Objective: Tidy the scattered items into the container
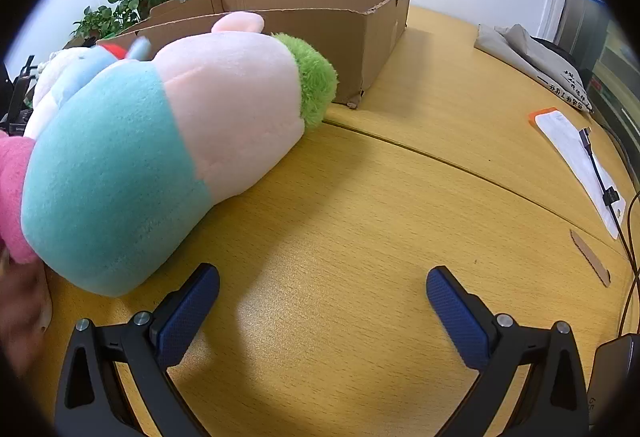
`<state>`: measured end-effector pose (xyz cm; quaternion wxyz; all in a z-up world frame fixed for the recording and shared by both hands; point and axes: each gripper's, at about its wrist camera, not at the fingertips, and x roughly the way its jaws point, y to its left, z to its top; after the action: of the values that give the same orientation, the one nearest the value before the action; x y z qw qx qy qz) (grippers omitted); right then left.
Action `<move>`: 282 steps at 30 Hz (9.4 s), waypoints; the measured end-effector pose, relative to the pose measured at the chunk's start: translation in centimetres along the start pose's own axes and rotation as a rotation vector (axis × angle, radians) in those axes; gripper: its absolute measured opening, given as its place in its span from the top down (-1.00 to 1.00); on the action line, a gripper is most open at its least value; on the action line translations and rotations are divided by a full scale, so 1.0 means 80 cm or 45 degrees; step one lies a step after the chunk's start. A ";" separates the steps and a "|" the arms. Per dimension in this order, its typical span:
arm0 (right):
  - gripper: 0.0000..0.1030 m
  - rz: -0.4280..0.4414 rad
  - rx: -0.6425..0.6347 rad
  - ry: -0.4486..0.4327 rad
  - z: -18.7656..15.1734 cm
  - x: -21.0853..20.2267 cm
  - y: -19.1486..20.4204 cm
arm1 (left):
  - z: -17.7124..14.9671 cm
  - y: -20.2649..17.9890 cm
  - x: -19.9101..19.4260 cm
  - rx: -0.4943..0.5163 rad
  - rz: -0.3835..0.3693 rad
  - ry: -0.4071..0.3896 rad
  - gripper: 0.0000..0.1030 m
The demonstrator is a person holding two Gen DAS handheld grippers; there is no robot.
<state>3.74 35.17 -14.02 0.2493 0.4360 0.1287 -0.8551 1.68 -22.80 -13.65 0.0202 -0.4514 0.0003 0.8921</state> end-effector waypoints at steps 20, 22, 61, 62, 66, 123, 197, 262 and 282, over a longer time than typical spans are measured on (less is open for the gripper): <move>-1.00 0.008 -0.006 0.002 0.009 0.006 0.001 | -0.005 0.002 -0.006 -0.005 0.005 -0.005 -1.00; -1.00 0.003 -0.003 0.000 0.011 0.007 0.004 | -0.003 0.003 -0.003 -0.005 0.004 -0.001 -1.00; -1.00 -0.016 0.049 0.003 0.020 0.013 -0.005 | 0.023 -0.004 0.017 -0.097 0.071 0.001 -1.00; -1.00 -0.016 0.049 0.003 0.020 0.013 -0.005 | 0.023 -0.004 0.017 -0.097 0.071 0.001 -1.00; -1.00 -0.016 0.049 0.003 0.020 0.013 -0.004 | 0.023 -0.003 0.017 -0.100 0.073 0.001 -1.00; -0.99 -0.075 0.346 -0.336 0.008 -0.168 0.145 | -0.041 -0.109 -0.164 -0.349 -0.066 -0.355 -1.00; -0.10 0.142 0.376 -0.266 -0.065 -0.158 0.222 | -0.074 -0.269 -0.168 -0.263 -0.768 -0.157 -0.14; -0.59 -0.088 0.464 -0.245 0.391 0.131 -0.012 | 0.466 -0.190 0.227 -0.163 -0.448 0.102 -0.71; -0.65 0.115 0.196 0.043 0.284 0.062 0.083 | 0.307 -0.118 0.121 -0.147 -0.347 0.330 -0.65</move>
<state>-10.65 18.07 -4.71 0.2513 0.4737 0.0469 -0.8428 -23.47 -12.55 -6.74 0.1146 -0.5586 -0.1094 0.8142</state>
